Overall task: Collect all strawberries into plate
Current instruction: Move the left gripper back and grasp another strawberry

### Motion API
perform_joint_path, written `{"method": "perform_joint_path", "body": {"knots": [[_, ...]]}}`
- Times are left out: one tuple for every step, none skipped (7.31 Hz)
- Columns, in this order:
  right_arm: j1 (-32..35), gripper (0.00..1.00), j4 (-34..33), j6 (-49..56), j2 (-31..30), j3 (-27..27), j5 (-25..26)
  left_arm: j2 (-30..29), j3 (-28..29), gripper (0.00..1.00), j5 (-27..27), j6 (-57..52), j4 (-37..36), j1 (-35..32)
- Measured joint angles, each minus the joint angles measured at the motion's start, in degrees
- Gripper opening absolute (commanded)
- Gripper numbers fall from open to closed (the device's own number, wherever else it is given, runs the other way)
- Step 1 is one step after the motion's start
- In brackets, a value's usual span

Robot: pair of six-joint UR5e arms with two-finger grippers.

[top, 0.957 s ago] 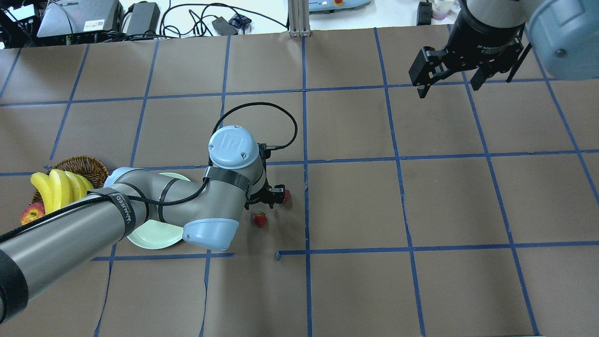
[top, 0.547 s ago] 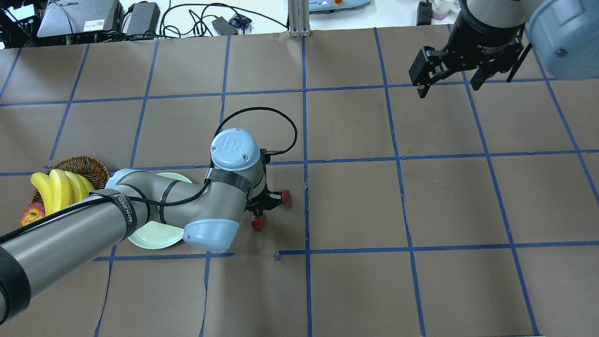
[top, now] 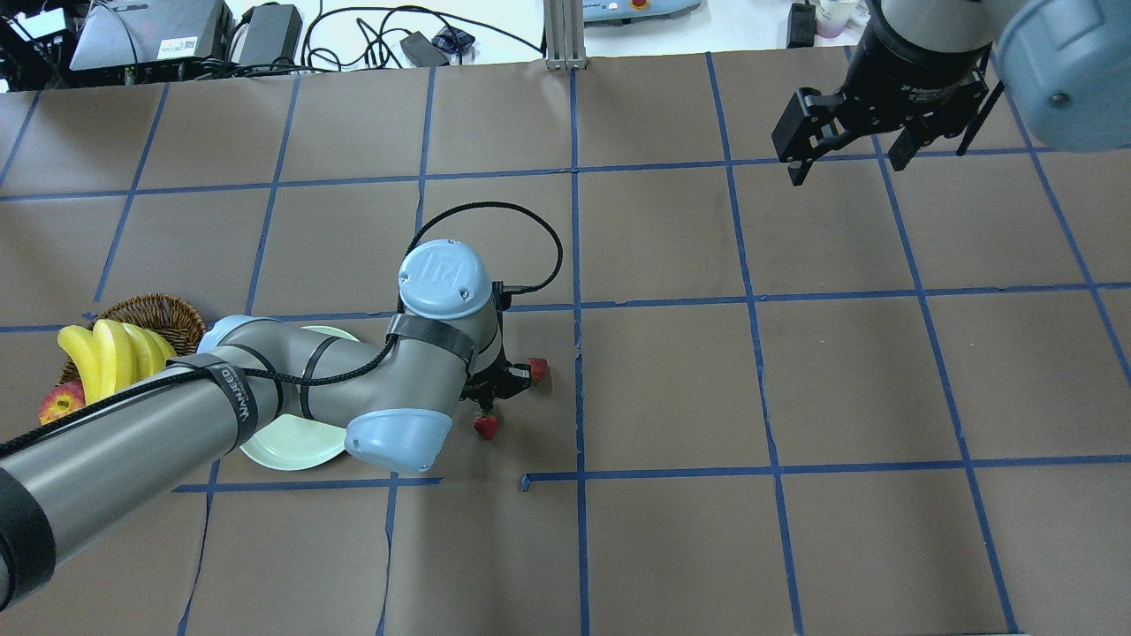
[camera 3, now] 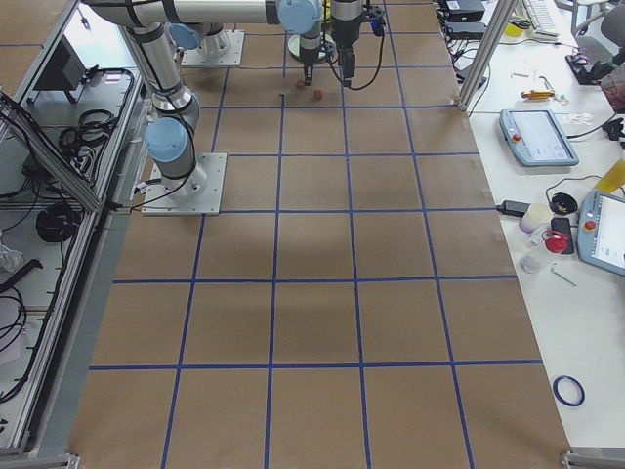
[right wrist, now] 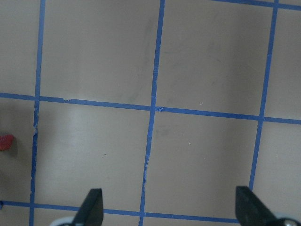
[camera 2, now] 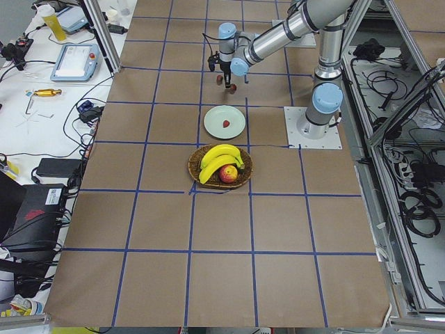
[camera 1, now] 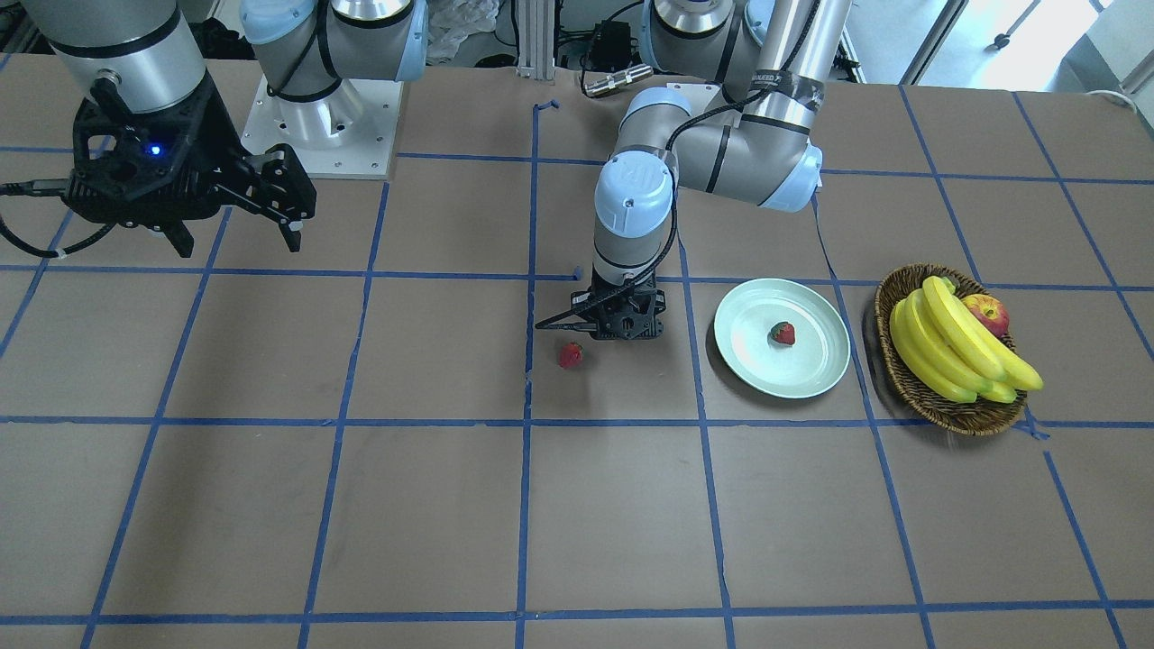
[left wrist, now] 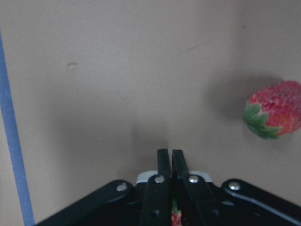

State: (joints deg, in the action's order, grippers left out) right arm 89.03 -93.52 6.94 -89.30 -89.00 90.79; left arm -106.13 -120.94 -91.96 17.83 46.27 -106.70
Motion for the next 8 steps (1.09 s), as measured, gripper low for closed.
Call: {"method": "perform_joint_path", "body": {"knots": [[0.0, 1.0, 0.0, 0.0, 0.0, 0.0, 0.0, 0.05, 0.32, 0.21, -0.03, -0.1, 0.84, 0.0], [0.0, 1.0, 0.0, 0.0, 0.0, 0.0, 0.0, 0.17, 0.5, 0.57, -0.05, -0.14, 1.6, 0.0], [0.0, 1.0, 0.0, 0.0, 0.0, 0.0, 0.0, 0.32, 0.57, 0.57, -0.08, -0.16, 1.93, 0.01], [0.0, 1.0, 0.0, 0.0, 0.0, 0.02, 0.0, 0.57, 0.58, 0.47, -0.1, -0.16, 2.18, 0.02], [0.0, 1.0, 0.0, 0.0, 0.0, 0.04, 0.0, 0.86, 0.47, 0.47, -0.08, -0.15, 2.55, -0.02], [0.0, 1.0, 0.0, 0.0, 0.0, 0.05, 0.0, 0.96, 0.22, 0.47, -0.07, -0.01, 2.92, -0.17], [0.0, 1.0, 0.0, 0.0, 0.0, 0.05, 0.0, 1.02, -0.06, 0.46, -0.06, 0.23, 3.25, -0.45], [0.0, 1.0, 0.0, -0.02, 0.0, 0.05, 0.0, 0.92, -0.26, 0.46, -0.06, 0.37, 3.44, -0.82]]}}
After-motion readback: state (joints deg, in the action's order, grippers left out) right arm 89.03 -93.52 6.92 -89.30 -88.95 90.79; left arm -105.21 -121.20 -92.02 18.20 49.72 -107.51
